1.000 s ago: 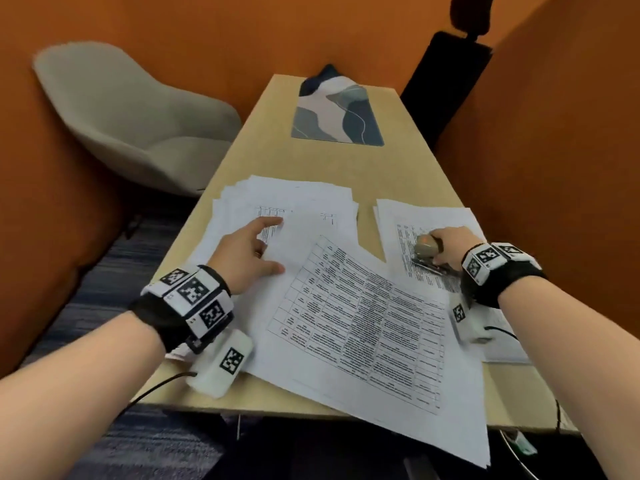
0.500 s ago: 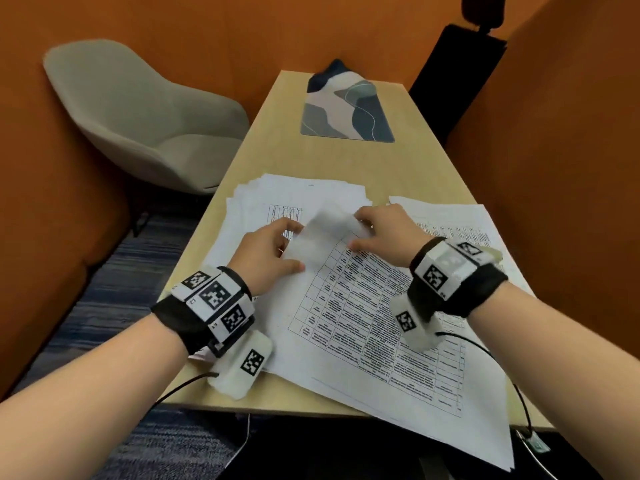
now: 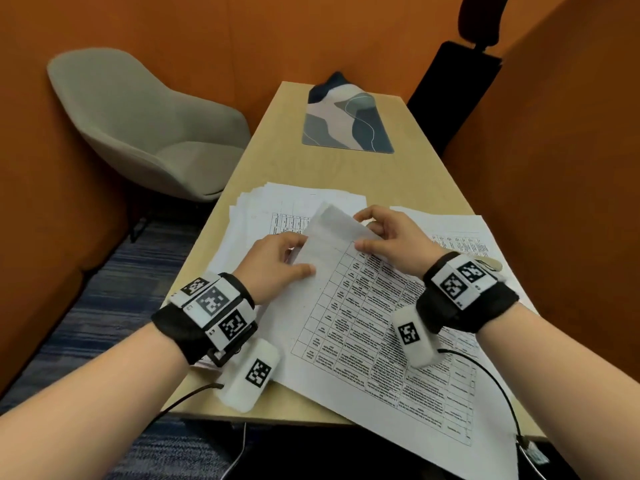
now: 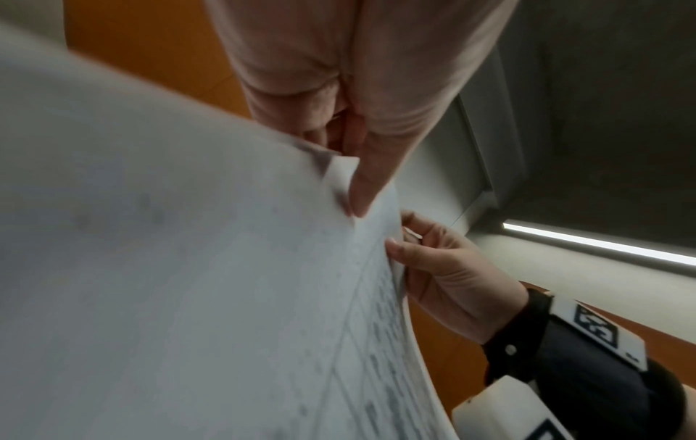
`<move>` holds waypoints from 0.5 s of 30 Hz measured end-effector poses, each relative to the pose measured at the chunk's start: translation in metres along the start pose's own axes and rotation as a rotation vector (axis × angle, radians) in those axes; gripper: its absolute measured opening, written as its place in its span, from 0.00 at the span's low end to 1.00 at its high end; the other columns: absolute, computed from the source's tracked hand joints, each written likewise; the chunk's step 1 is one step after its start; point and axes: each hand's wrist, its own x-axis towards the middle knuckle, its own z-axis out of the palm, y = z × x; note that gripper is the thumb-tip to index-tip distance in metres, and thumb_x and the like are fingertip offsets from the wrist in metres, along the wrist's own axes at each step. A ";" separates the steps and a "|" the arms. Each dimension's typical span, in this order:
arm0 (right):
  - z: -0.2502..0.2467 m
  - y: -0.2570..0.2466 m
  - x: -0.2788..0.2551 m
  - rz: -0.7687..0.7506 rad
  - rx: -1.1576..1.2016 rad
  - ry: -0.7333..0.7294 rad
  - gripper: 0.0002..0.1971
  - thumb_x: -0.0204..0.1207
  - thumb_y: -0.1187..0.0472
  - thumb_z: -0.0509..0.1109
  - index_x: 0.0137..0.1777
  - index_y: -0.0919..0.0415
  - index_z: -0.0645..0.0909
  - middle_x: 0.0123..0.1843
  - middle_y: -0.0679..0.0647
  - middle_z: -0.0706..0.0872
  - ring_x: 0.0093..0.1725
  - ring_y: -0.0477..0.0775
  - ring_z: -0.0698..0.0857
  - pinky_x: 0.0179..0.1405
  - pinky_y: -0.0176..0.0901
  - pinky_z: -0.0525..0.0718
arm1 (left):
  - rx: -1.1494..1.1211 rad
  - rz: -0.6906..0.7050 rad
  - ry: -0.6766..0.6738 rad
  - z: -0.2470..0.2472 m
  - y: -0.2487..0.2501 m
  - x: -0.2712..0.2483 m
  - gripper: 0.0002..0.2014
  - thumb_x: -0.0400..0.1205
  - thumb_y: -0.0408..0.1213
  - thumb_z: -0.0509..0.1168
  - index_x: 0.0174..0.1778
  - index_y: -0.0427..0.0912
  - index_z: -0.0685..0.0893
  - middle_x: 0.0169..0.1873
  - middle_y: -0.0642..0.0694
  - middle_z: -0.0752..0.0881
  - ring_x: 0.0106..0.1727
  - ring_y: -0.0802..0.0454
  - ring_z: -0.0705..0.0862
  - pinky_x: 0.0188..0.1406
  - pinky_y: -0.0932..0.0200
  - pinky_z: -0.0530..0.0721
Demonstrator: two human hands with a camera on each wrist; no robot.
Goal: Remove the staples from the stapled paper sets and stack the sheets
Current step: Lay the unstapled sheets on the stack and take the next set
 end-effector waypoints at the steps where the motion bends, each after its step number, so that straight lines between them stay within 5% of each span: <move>1: 0.003 0.001 0.003 0.000 -0.021 0.053 0.16 0.73 0.72 0.71 0.50 0.49 0.76 0.33 0.52 0.84 0.36 0.52 0.84 0.44 0.50 0.83 | 0.002 0.016 0.015 0.000 0.001 0.000 0.15 0.72 0.31 0.72 0.54 0.47 0.82 0.52 0.44 0.88 0.52 0.45 0.87 0.58 0.42 0.84; 4: 0.004 0.001 0.006 0.007 -0.239 0.199 0.23 0.66 0.59 0.80 0.61 0.51 0.78 0.46 0.47 0.81 0.45 0.45 0.80 0.50 0.38 0.75 | 0.009 0.067 0.056 -0.003 0.002 -0.001 0.17 0.76 0.22 0.66 0.47 0.53 0.82 0.48 0.43 0.88 0.50 0.43 0.88 0.55 0.42 0.85; 6: -0.006 0.001 0.006 0.108 -0.438 0.114 0.30 0.60 0.48 0.82 0.63 0.50 0.79 0.57 0.48 0.77 0.56 0.47 0.76 0.59 0.44 0.73 | -0.012 0.109 0.075 -0.007 0.005 -0.003 0.21 0.76 0.20 0.65 0.44 0.56 0.81 0.47 0.45 0.88 0.49 0.42 0.88 0.55 0.43 0.85; 9: -0.024 -0.008 0.001 0.227 -0.297 -0.138 0.11 0.63 0.52 0.80 0.44 0.54 0.86 0.46 0.50 0.89 0.46 0.50 0.87 0.52 0.50 0.84 | -0.091 0.203 0.104 -0.014 0.014 -0.002 0.25 0.75 0.18 0.65 0.49 0.59 0.79 0.46 0.52 0.85 0.46 0.48 0.87 0.52 0.54 0.84; 12: -0.047 -0.036 -0.004 0.090 -0.208 -0.099 0.04 0.72 0.63 0.73 0.37 0.56 0.85 0.32 0.46 0.90 0.33 0.43 0.88 0.35 0.39 0.83 | -0.136 0.264 0.224 -0.030 0.026 0.001 0.27 0.75 0.24 0.69 0.56 0.64 0.74 0.43 0.49 0.86 0.41 0.49 0.86 0.48 0.55 0.84; 15: -0.078 -0.068 -0.011 -0.038 -0.058 0.049 0.06 0.68 0.58 0.75 0.42 0.59 0.86 0.36 0.50 0.91 0.35 0.48 0.89 0.37 0.42 0.86 | -0.144 0.260 0.427 -0.053 0.034 0.014 0.25 0.69 0.41 0.76 0.58 0.61 0.75 0.46 0.49 0.87 0.45 0.48 0.84 0.51 0.54 0.82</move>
